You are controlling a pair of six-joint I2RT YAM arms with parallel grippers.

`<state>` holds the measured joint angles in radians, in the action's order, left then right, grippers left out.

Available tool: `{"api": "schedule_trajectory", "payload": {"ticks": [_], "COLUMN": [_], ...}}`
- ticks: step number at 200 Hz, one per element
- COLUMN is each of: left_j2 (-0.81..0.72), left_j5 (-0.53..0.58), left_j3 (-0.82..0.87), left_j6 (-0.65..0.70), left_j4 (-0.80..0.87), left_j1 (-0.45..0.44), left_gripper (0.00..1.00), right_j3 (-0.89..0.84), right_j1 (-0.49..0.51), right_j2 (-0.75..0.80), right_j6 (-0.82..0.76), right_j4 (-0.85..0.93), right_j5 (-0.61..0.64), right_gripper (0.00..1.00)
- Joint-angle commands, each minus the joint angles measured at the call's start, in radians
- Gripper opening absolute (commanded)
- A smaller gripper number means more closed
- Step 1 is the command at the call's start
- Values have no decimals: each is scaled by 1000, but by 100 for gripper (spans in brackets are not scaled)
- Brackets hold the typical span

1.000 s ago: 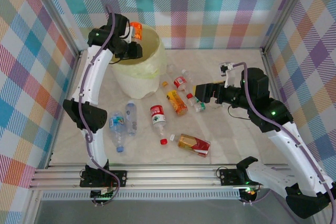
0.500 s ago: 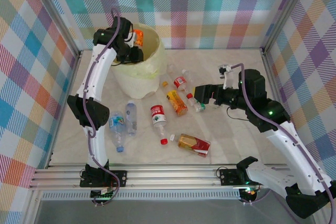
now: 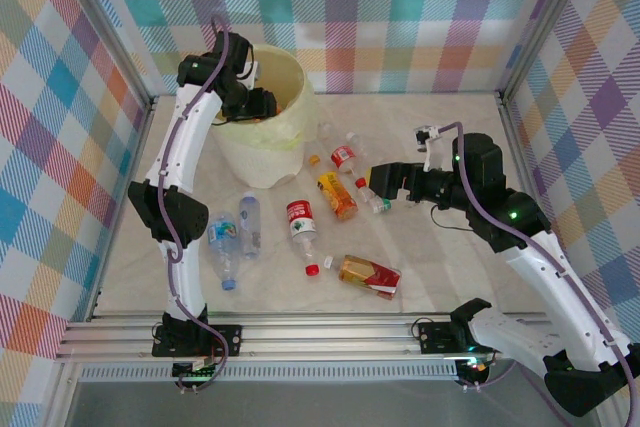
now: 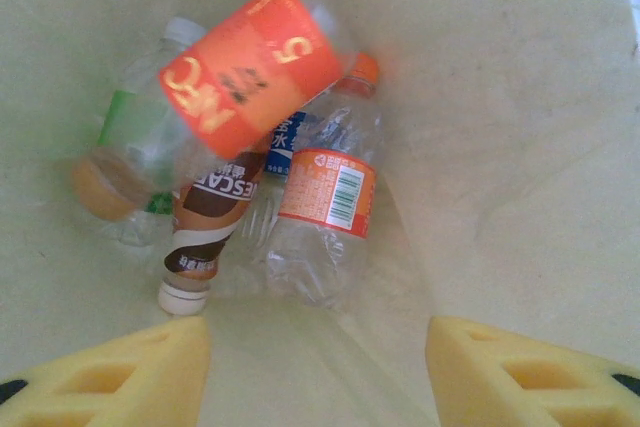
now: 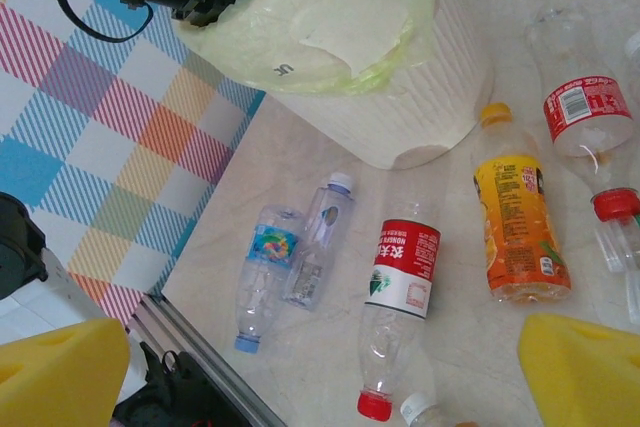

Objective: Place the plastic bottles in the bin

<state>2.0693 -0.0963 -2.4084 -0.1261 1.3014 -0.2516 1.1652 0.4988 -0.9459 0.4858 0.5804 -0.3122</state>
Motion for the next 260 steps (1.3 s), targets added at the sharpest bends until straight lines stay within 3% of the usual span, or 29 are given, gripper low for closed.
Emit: {"api": "schedule_trajectory", "payload": {"ticks": [1,71,111,181,218,260], "left_j2": [-64,-253,-483,-840,-928,-903], "left_j5": [-32,-47,-27,49,42,85], "left_j3": [-33,86,396,914,1143,1314], "left_j6": [-12,-6,-36,-131,-217,-331], "left_j4": [-34,-167,-287,-292,-295,-352], "left_j1": [14,14,9,-38,-96,-218], "left_gripper": [61,65,69,73,74,75], "right_j3": [-14,-37,-11,10,40,42], "right_j1": [6,6,6,6,6,6], "right_j2": [12,20,24,47,26,17], "right_j6": [0,5,-21,-78,-117,-119], "right_j4": [-23,-69,-46,-42,10,15], "right_j5": [-43,-129,-186,-336,-323,-266], "right_gripper": [100,100,100,100,100,100]}}
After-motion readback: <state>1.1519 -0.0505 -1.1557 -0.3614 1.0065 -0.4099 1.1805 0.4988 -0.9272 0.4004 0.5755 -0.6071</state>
